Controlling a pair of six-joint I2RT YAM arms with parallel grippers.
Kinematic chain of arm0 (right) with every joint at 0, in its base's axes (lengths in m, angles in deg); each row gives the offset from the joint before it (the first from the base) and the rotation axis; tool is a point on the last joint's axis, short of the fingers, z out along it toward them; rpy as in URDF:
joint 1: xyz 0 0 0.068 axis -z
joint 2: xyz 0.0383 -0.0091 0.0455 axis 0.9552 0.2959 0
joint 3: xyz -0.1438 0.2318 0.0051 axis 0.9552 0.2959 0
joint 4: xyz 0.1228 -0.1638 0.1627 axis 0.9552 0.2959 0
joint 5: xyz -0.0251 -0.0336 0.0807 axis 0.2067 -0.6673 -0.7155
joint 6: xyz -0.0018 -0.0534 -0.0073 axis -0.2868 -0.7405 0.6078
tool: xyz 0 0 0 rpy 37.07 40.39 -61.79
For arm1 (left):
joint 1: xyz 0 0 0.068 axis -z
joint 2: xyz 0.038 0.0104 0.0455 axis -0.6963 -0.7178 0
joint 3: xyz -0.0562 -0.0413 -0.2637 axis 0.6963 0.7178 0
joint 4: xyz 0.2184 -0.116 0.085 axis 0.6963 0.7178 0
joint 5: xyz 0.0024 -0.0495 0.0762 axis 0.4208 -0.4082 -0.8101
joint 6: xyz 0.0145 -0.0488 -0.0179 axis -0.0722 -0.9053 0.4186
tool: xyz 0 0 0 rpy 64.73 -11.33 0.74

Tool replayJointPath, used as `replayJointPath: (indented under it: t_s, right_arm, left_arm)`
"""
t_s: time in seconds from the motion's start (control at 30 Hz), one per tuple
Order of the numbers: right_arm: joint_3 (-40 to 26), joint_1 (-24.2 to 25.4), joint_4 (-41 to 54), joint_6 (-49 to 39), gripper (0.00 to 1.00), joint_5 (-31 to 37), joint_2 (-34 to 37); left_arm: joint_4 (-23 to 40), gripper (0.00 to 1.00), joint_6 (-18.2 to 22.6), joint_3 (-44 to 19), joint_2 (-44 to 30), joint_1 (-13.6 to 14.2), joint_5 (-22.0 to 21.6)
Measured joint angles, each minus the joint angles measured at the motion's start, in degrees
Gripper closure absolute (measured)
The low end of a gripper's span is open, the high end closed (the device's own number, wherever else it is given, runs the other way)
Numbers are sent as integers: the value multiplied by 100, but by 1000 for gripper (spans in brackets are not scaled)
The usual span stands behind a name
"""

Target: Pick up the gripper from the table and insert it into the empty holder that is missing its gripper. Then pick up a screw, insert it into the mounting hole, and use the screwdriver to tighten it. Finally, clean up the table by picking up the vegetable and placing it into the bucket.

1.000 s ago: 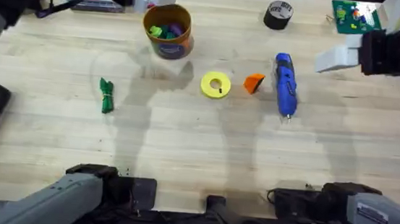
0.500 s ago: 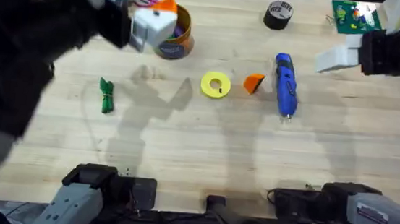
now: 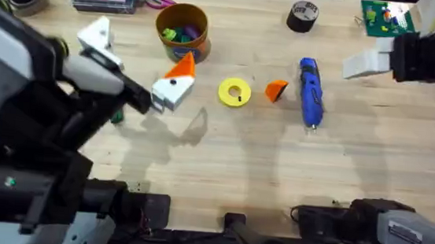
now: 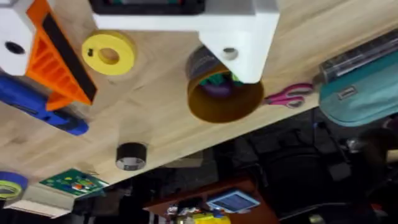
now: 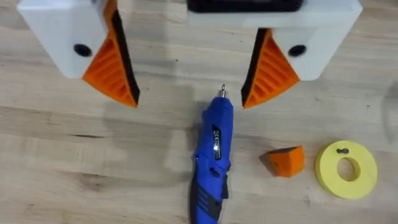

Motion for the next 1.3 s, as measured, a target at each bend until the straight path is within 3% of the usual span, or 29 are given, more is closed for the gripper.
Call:
replayJointPath:
  t_s: [0.77, 1.0, 1.3]
  right_arm:
    - [0, 0, 0, 1, 5, 0, 0]
    - [0, 0, -1, 2, 5, 0, 0]
    - [0, 0, -1, 2, 5, 0, 0]
  left_arm:
    - [-108, 15, -684, 1629, 2384, -32, 1324]
    - [-205, 15, -1083, 1819, 2497, -31, 1735]
    - [-75, 15, -1217, 1842, 2496, -31, 2329]
